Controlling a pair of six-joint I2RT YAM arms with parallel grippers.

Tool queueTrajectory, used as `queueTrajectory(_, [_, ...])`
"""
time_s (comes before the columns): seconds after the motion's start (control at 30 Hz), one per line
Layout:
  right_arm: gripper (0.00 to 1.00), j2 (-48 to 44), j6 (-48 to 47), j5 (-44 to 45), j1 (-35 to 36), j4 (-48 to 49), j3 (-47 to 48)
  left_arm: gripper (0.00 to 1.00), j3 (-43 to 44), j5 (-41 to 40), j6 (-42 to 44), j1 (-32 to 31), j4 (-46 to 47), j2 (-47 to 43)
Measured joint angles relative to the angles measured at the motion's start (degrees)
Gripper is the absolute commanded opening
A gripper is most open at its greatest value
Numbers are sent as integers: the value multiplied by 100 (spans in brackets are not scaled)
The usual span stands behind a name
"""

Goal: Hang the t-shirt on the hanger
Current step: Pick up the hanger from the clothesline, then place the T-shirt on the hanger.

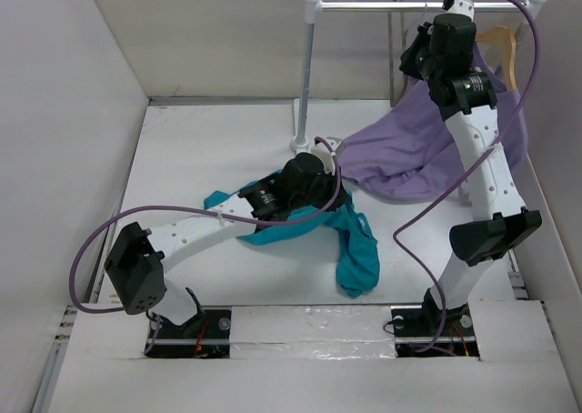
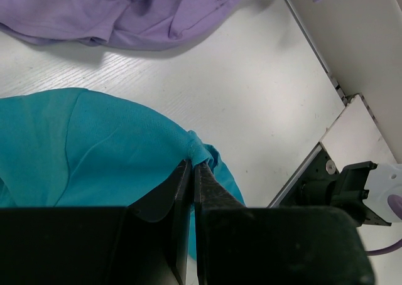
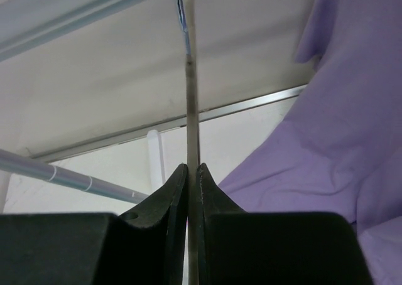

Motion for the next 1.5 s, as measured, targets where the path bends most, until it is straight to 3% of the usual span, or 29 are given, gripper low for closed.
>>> queueTrajectory(0.33, [0,-205,-398,-151,-81,2,-11,0,70,-11,9,129,0,0])
queueTrajectory(0.57, [0,-841,-597,-264,-81,109,-503,0,173,-68,11,374,-24,0])
queueTrajectory(1.07, [0,-2540,-485,-852,-24,367,-2863,0,708,-116,168,664,-48,81])
queueTrajectory(1.3, [0,-4111,-81,-1805,216,391,-4347,0,833,-68,278,1014,-46,356])
queueTrajectory(1.5, [0,-5676,350,-2575,455,-435,-5340,0,894,-7,310,1408,-48,632])
